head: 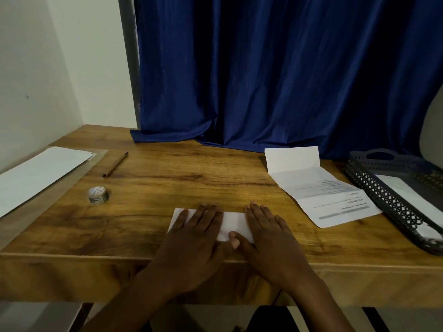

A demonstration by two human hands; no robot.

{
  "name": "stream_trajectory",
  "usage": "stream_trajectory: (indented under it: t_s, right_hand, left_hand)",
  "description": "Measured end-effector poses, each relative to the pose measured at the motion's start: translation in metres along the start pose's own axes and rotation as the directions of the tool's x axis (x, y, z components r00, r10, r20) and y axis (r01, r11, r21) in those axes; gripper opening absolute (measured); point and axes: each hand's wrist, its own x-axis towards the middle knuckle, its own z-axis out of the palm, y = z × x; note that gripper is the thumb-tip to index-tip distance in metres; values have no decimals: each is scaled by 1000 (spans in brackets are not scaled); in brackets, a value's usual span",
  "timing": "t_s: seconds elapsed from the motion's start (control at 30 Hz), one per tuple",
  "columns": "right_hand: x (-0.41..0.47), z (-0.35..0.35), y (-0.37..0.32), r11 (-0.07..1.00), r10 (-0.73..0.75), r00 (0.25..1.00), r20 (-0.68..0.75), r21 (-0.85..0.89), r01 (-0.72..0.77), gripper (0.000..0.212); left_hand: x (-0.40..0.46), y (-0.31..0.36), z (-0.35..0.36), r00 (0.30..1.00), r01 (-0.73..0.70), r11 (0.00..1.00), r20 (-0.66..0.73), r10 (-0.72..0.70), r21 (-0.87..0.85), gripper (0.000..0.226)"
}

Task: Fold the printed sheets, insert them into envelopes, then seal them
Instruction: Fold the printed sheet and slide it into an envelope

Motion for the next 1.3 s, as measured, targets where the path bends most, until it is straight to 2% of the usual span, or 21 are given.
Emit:
stream_trajectory:
  t_s: [0.17,0.37,0.5,0.67,0.73,0.83,1.03,1.17,1.3]
  right_hand:
    - [-1,-2,0,1000,1,1000,0,22,-1,102]
    - [-3,-9,-3,999,-1,1000,21,51,0,101]
    - [6,-26,-2,998,-37,999,-37,-49,35,82]
    - [26,-56,-4,996,-76,987,144,-24,81,86]
    - [32,-62,-6,997,-70,976,205,42,63,76]
    - [38,-64,-10,995,-55,966,252,95,32,66]
    - [41,-66,-13,988,-77,957,280,147,36,69]
    - [44,-70,-18,980,-124,919,374,192,54,67]
    - [51,-74,-25,975,-175,896,408,199,100,50]
  left_hand:
    - [-6,-36,-6,994,108,994,13,-108,7,82]
    - [-18,-56,-11,983,184,983,28,-184,7,89]
    - [-18,-53,-8,982,191,981,-17,-191,30,81]
    - [-19,-53,-6,982,187,982,-27,-187,32,77]
    - [-19,-53,-6,982,189,981,-35,-188,31,78]
    - [-20,-52,-6,981,192,981,-51,-190,31,80]
    - [-21,-51,-7,976,205,978,-65,-206,-33,88]
    - [-21,-51,-6,976,192,981,-95,-195,-41,87]
    - [-21,-53,-4,975,186,981,-116,-190,-47,87]
